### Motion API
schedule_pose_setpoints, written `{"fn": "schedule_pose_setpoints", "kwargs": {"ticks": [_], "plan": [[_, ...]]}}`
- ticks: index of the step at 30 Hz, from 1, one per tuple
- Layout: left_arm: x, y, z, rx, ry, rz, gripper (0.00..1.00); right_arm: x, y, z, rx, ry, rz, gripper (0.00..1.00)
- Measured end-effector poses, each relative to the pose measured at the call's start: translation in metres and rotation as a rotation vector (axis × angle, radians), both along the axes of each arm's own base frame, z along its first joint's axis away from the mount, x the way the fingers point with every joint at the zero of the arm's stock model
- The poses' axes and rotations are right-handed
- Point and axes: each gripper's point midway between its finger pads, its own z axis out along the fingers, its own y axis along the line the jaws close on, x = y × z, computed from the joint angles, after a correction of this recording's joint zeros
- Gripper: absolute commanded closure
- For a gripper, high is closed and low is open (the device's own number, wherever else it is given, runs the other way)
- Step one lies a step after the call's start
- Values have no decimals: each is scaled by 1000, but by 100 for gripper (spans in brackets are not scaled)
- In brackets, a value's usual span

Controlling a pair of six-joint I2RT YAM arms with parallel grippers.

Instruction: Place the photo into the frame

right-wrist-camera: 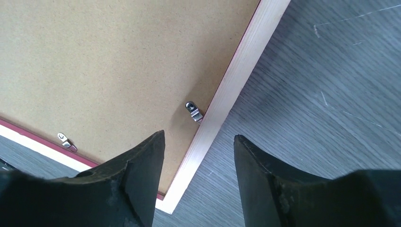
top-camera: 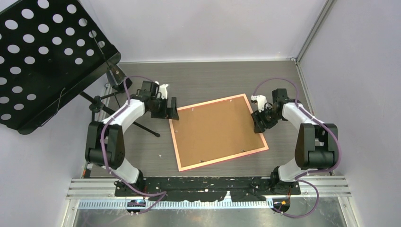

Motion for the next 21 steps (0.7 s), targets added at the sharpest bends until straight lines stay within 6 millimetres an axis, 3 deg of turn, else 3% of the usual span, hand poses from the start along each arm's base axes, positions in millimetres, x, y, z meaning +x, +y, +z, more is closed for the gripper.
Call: {"fn": "schedule_pose_setpoints", "kwargs": {"ticks": [3,9,15,21], "plan": [[0,-3,16,20,-69,-29,1,2,0,8,-1,-32,-1,34],[0,-5,39,75,-186,-83,1,8,-1,27,-7,-100,-19,29],[-1,-10,48,140,-251,-167,1,15,-4,47,-15,-175,-59,20],[-28,-48,56,196,-324,-382,0,19,-6,68,-19,-250,-102,16]]}}
